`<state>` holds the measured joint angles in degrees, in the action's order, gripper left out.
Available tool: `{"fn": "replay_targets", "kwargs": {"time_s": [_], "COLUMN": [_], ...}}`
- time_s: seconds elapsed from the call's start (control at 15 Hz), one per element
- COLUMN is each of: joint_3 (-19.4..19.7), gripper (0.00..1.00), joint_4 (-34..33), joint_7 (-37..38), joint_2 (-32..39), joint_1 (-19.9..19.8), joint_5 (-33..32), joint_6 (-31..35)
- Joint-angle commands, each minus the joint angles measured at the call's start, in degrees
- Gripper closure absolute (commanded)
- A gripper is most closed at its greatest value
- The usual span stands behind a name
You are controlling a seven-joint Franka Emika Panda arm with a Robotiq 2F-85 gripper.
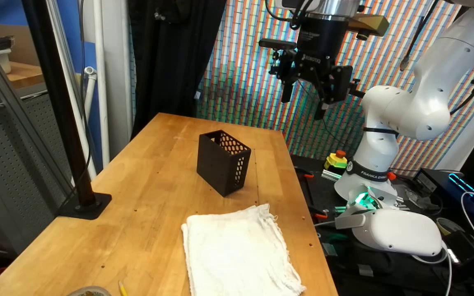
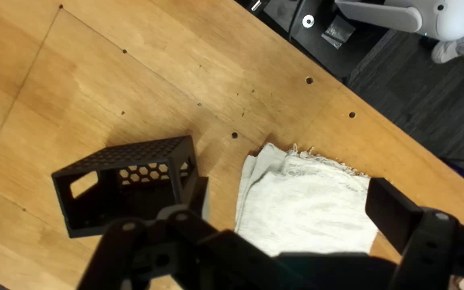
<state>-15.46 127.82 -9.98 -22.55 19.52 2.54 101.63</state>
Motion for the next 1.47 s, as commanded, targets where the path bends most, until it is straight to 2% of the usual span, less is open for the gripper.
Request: {"fn": "replay_targets", "kwargs": {"time_s": [0.0,0.33,0.53,0.6,0.87,1.27,1.4], "joint_3": [-0.8,-1.2,-0.8,-1.3,-1.2,-2.3,-2.6], "gripper": [0.00,0.00,0.00,0.00,0.00,0.00,0.00], "joint_4": [-1.9,-3.9,-3.3,-2.4,-2.4,-2.5,-2.8], "joint_7": [-8.1,-20.2,-28.1,-23.4,-26.8,-26.0,-29.9], "joint_2": [3.1,7.2,6.8,7.1,7.1,7.7,8.4], "joint_1": [2.1,3.5,3.5,3.1,3.1,3.5,4.7], "joint_5": [-1.0,-3.9,-7.5,-5.2,-6.7,-8.1,-5.9], "joint_6": [1.2,0.8,0.0,1.0,0.9,1.9,4.0]}}
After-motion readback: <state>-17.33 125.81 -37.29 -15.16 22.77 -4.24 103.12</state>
